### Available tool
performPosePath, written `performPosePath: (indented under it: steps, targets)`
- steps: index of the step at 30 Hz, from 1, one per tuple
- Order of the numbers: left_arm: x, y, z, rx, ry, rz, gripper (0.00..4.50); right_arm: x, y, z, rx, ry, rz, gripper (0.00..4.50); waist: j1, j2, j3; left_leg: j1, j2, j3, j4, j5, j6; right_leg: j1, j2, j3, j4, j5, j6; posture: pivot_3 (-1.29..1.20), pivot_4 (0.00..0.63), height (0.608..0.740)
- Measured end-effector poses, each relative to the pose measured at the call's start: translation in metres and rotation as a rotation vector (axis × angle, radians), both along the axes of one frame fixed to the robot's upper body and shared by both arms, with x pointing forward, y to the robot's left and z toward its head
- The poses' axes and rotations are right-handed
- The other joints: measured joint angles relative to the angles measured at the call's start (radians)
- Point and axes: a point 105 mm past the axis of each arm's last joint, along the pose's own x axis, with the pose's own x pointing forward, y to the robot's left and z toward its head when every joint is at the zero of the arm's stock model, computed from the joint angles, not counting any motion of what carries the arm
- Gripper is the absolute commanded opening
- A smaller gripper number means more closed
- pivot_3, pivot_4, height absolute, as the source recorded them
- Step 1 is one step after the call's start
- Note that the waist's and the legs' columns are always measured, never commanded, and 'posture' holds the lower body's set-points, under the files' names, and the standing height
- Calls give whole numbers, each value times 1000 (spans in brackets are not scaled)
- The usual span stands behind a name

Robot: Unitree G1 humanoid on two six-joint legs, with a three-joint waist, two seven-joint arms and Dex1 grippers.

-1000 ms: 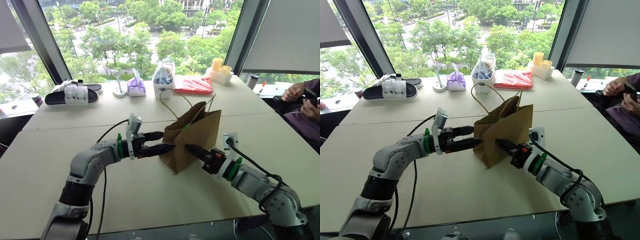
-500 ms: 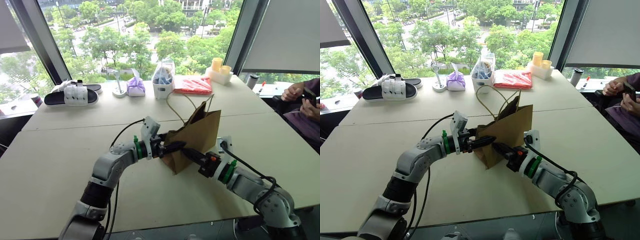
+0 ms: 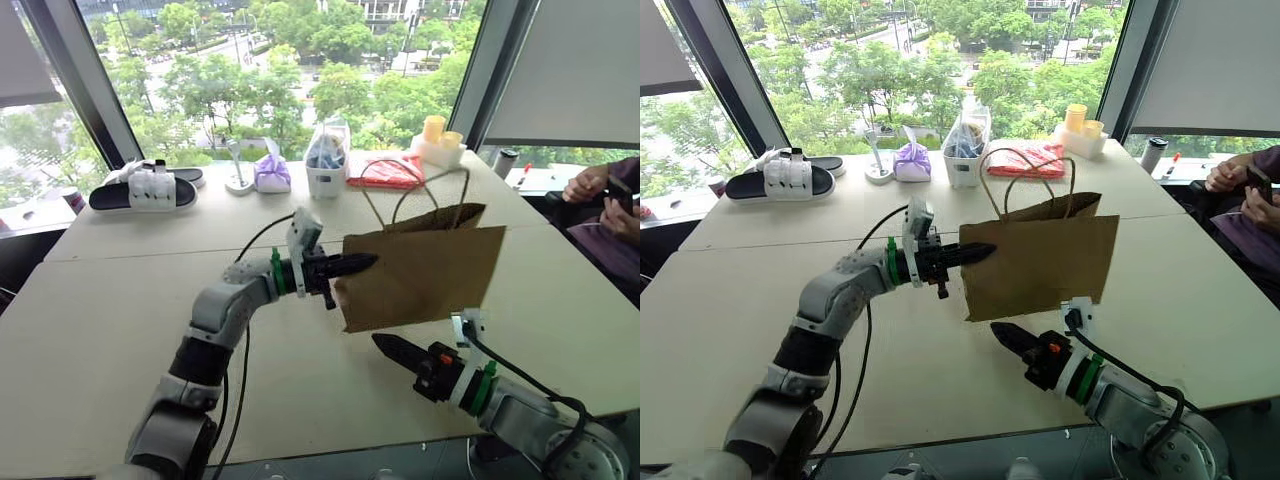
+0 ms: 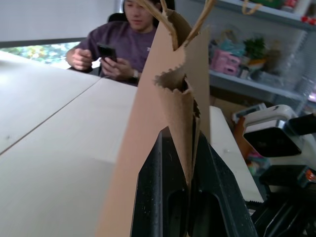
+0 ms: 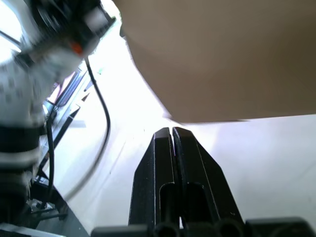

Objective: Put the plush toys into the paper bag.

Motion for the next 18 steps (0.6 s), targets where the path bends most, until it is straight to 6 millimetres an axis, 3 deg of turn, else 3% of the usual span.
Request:
performPosePath:
  steps: [2,6,7,9,16,18]
  targets:
    - [12,2,-1,61,-40,-28,19,-5,0,-4,-16,15,10,0,1,0,0,0,0,0,0,0,0,1,0,0,-1,0,0,0,150,740]
    - [38,3,-26,152,-23,-21,19,-13,1,-5,-31,18,16,0,4,-1,0,0,0,0,1,0,1,1,0,-1,-1,0,0,0,150,740]
    - [42,3,-30,162,-18,-17,264,-14,1,-6,-34,23,14,0,3,-1,1,0,0,-1,1,0,1,1,0,-1,-1,0,0,0,150,740]
    - [46,2,-35,184,-13,-22,905,-18,1,-8,-42,30,0,0,3,-2,1,-1,0,-1,1,-1,1,1,0,-1,-1,0,0,0,150,740]
    - [49,3,-51,190,25,-16,4419,-23,-2,-8,-53,28,-23,0,-1,-2,1,0,0,-1,1,-1,1,1,0,-1,0,0,1,0,150,740]
    - [52,7,-48,183,13,7,4470,-21,-4,-4,-59,7,-28,0,-2,-2,1,0,0,-1,1,-1,1,1,0,-1,0,0,1,0,150,740]
